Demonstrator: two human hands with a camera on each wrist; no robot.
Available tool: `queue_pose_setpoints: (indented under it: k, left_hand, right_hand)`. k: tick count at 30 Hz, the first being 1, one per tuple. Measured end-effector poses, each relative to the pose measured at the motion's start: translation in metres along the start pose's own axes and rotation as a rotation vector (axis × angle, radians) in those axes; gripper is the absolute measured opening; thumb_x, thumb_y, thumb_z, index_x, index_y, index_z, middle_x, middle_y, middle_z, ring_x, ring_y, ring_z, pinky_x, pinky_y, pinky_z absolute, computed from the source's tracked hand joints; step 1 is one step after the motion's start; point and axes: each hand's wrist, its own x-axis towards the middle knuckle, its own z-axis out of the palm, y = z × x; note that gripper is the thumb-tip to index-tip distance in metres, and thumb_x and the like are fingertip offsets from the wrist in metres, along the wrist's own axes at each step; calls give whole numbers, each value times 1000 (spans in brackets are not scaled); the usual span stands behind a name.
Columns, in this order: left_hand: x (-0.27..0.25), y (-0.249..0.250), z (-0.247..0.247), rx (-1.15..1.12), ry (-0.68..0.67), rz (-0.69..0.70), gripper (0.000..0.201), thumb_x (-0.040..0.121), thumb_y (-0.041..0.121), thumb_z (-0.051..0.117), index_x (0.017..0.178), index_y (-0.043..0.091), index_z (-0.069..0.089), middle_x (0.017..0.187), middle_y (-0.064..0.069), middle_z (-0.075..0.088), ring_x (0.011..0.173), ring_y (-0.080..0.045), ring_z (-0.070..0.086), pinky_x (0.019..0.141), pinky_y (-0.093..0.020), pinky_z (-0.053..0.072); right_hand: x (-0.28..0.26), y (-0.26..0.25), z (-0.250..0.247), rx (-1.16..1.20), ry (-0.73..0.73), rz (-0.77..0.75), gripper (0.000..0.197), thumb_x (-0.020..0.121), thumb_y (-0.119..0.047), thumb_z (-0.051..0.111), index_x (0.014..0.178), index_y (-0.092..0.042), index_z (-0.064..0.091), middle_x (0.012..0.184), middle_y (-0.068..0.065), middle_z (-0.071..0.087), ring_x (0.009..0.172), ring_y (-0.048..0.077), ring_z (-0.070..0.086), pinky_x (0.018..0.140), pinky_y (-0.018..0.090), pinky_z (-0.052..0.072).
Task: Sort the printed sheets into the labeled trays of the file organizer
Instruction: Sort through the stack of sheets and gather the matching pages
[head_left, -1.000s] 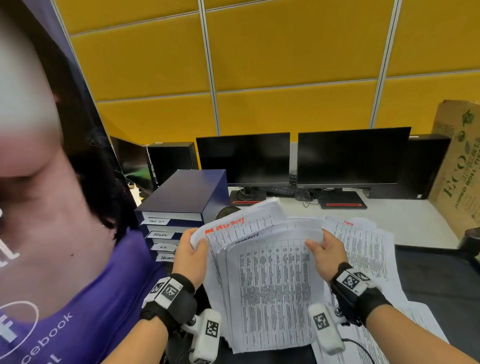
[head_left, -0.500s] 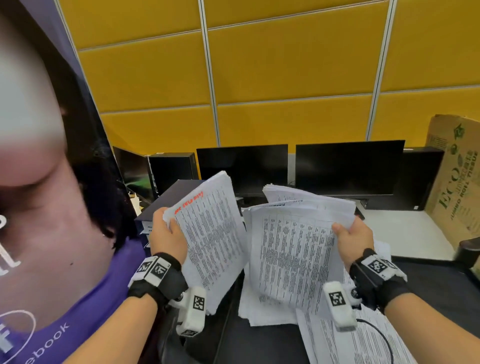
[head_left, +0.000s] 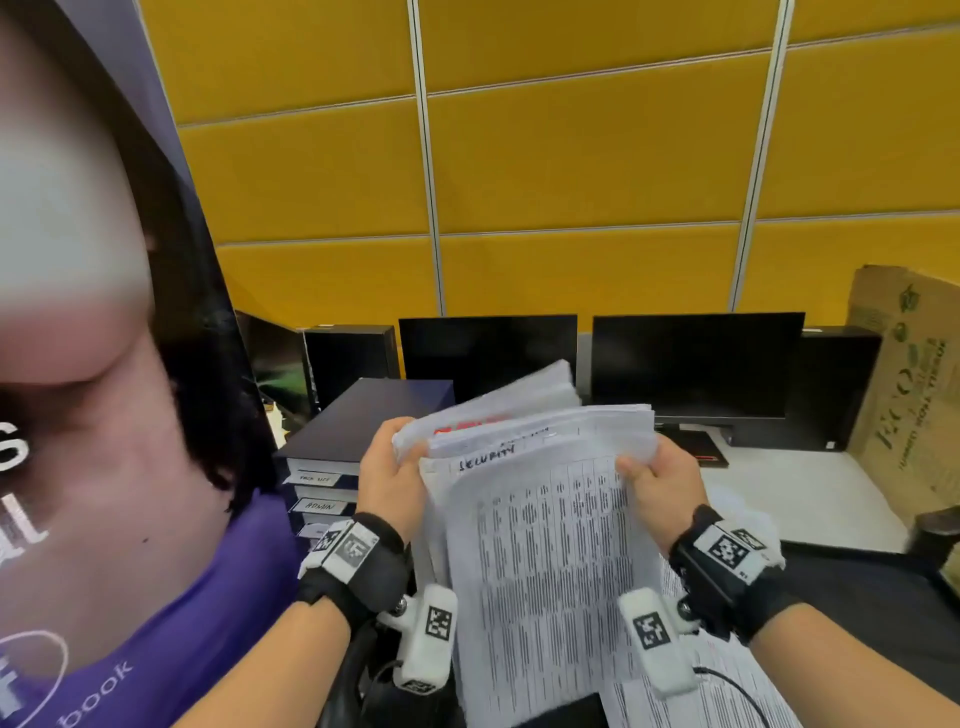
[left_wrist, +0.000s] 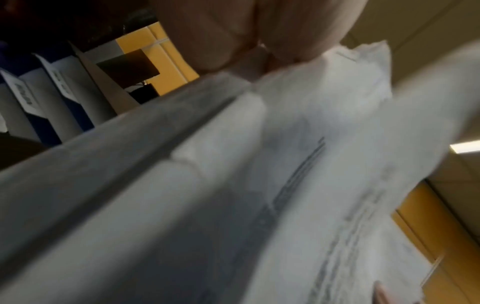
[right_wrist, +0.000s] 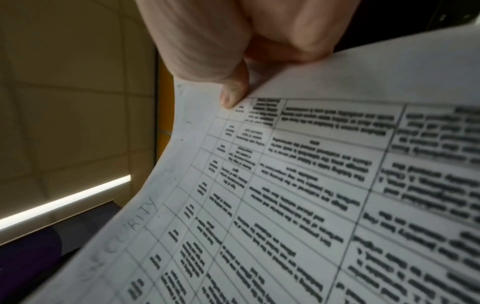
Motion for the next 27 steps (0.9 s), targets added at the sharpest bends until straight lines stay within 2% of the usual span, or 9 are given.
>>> queue_pose_setpoints:
  k: [2, 5, 7, 12, 16, 20, 23, 25, 27]
  left_hand:
    - [-8, -3, 0, -30, -52, -44, 22, 86, -1, 57, 90, 20, 61, 83, 5, 67, 72, 1, 61, 60, -14, 49]
    - [-16, -15, -3, -67, -82, -119, 25, 84, 3, 60, 88, 26, 66, 90, 0, 72, 88, -17, 66, 78, -35, 56]
    - [-19, -17, -5, -108, -75, -165, 22, 82, 6, 64, 88, 27, 68, 94, -3, 73, 93, -24, 67, 83, -44, 56]
    - [-20, -30, -5, -170, -38, -245, 19, 84, 5, 64, 89, 24, 69, 95, -10, 72, 92, -29, 67, 86, -49, 55]
    - [-28, -41, 2, -163, -5, -251, 10, 95, 13, 54, 96, 15, 64, 98, -12, 69, 89, -25, 63, 86, -43, 52]
    - [-39, -47, 9, -243, 4, -258, 15, 97, 14, 48, 91, 13, 62, 90, -10, 65, 82, -22, 59, 75, -33, 51]
    - [-43, -48, 11, -311, 19, -289, 22, 98, 20, 46, 88, 10, 63, 85, -9, 65, 79, -21, 58, 68, -29, 50]
    - [-45, -48, 10, -350, -2, -308, 30, 100, 27, 43, 86, 10, 63, 81, -7, 68, 75, -19, 61, 67, -27, 51]
    - [-46, -44, 8, -378, -47, -337, 34, 100, 32, 38, 85, 14, 63, 77, -1, 70, 72, -13, 66, 61, -20, 53]
  right_hand:
    - [-1, 8, 4, 8, 18, 43, 31, 92, -3, 50, 118, -18, 58, 111, 5, 64, 102, 23, 60, 94, 46, 49]
    - [-6, 16, 10, 21, 13, 87, 29, 92, -4, 51, 118, -16, 59, 106, 3, 65, 99, 22, 61, 92, 45, 50]
    - [-10, 19, 13, 33, -7, 93, 28, 92, -3, 52, 115, -17, 59, 98, 0, 66, 93, 19, 64, 86, 42, 53]
    - [-18, 26, 21, 73, -38, 93, 24, 92, -2, 50, 106, -21, 58, 90, -8, 65, 84, 6, 62, 70, 24, 51]
    - [-25, 37, 28, 72, -9, 97, 25, 93, -3, 50, 102, -25, 57, 92, -8, 64, 87, 10, 62, 75, 27, 51]
    - [-32, 52, 36, 31, -21, 82, 23, 90, -4, 55, 103, -23, 57, 98, -3, 62, 88, 11, 60, 67, 18, 46]
    - [-33, 63, 38, -39, -25, 65, 24, 87, -5, 61, 107, -19, 60, 116, 4, 55, 101, 21, 57, 82, 27, 50]
    - [-34, 65, 35, -1, -86, 95, 27, 87, -4, 61, 107, -23, 61, 111, 1, 60, 101, 19, 59, 89, 32, 50]
    - [-35, 65, 30, 34, -148, 132, 29, 88, -4, 59, 110, -23, 61, 102, -4, 67, 98, 15, 63, 88, 32, 51]
